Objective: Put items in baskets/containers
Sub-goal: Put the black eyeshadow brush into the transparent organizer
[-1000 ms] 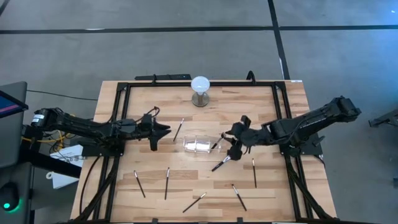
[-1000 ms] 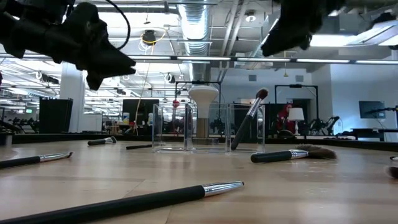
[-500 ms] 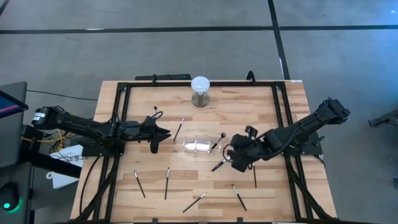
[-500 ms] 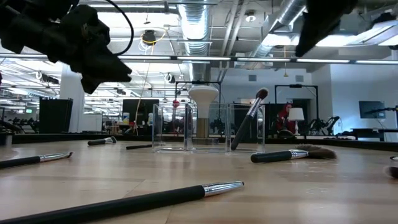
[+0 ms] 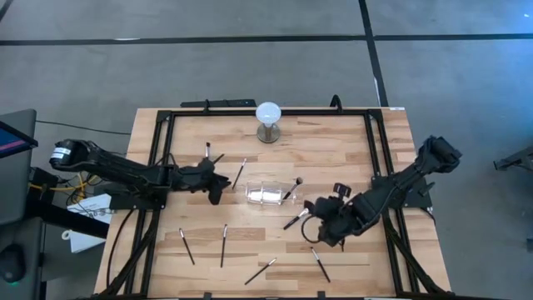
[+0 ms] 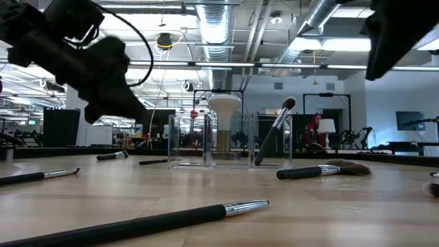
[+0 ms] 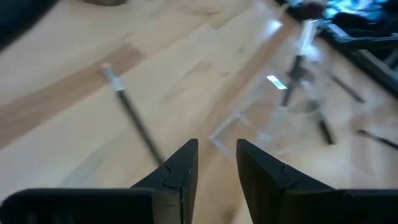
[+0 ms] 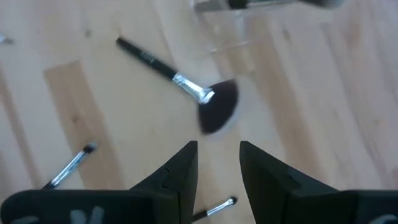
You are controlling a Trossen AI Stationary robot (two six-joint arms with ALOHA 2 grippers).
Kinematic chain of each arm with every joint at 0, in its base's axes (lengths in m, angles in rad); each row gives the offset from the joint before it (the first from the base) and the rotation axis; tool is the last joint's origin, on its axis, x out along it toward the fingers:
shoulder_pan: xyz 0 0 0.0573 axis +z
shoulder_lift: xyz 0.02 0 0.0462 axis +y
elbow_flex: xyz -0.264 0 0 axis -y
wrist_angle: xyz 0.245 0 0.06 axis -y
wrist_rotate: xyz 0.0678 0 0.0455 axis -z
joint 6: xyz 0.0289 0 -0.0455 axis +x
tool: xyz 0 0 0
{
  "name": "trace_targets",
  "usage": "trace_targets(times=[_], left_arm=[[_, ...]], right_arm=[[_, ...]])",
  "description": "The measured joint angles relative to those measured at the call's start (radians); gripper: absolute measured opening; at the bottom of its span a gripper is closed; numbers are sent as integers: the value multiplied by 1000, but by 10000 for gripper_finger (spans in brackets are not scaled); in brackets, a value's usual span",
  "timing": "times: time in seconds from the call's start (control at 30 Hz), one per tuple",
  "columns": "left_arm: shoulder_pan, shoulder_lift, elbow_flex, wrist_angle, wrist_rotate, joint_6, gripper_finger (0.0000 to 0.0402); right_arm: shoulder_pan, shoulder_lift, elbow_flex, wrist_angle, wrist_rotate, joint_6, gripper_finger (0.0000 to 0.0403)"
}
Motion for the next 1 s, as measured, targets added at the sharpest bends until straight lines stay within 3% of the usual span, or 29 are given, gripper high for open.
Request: trace_targets(times=[0.23, 0.53, 0.73, 1.0], left_arm=[[-104, -6, 49, 89, 53, 76, 106], [-197, -6, 50, 172, 41, 89, 106], [-275, -6, 50, 268, 39, 89, 106], [-399, -3, 50, 277, -165, -1, 106]], right_arm=[[47, 56, 0, 27, -116, 17, 109], [93, 158, 0, 137, -130, 92, 109], [150, 239, -1, 143, -179, 236, 109], [235, 275, -1, 82, -150, 501, 109]])
